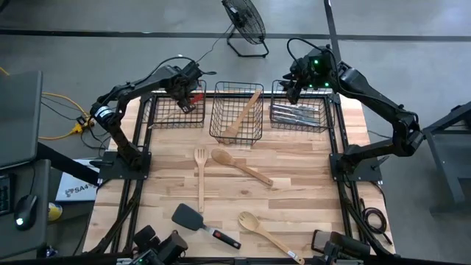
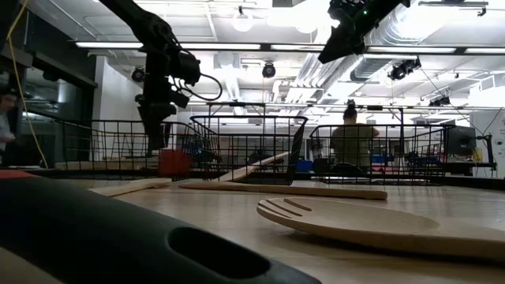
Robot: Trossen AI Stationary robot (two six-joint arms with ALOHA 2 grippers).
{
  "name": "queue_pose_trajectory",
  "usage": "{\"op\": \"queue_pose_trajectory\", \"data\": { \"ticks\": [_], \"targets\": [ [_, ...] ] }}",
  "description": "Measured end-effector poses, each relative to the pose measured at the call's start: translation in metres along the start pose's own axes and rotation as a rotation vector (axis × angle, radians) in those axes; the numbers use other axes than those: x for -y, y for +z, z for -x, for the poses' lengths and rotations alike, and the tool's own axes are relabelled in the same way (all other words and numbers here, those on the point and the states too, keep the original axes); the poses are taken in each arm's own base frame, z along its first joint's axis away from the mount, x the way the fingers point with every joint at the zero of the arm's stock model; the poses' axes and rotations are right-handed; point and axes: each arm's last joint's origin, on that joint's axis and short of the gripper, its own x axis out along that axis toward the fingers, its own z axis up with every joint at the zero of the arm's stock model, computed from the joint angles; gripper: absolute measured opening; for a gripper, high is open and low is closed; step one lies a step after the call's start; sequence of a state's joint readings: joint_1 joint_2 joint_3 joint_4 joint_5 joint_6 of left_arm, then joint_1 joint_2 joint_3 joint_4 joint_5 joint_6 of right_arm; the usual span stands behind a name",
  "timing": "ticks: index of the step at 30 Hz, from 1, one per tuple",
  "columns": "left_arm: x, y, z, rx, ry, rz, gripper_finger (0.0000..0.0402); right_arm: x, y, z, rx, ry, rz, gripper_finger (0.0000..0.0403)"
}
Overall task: Pick & Place Kitchen Items
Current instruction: Put the black spatula into the left wire basket
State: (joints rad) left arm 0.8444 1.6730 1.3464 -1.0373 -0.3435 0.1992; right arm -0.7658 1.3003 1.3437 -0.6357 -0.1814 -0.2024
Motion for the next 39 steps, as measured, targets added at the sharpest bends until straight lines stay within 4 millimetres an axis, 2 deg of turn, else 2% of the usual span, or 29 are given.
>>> {"op": "queue_pose_trajectory", "data": {
  "ticks": [11,15,23,30,34,39],
  "targets": [
    [0.001,-0.007,0.001,-0.073,-0.012,0.067,0.0156,0.000,0.000,0.000,0.000,0.004,0.000,0.0123],
    [-0.001,-0.008,0.009,-0.099,-0.031,0.096,0.0156,0.000,0.000,0.000,0.000,0.004,0.000,0.0123],
    [-0.009,-0.001,0.043,-0.044,-0.056,0.168,0.0157,0.000,0.000,0.000,-0.001,0.004,0.000,0.0123],
    [-0.005,-0.012,0.074,0.045,-0.088,0.293,0.0157,0.000,0.000,0.000,-0.003,0.005,0.003,0.0123],
    [0.003,-0.019,0.092,0.102,-0.105,0.386,0.0157,-0.001,0.000,0.000,0.000,0.020,0.004,0.0123],
    [0.029,-0.022,0.111,0.149,-0.144,0.402,0.0157,-0.003,0.000,0.000,0.021,0.117,0.010,0.0123]
  ]
}}
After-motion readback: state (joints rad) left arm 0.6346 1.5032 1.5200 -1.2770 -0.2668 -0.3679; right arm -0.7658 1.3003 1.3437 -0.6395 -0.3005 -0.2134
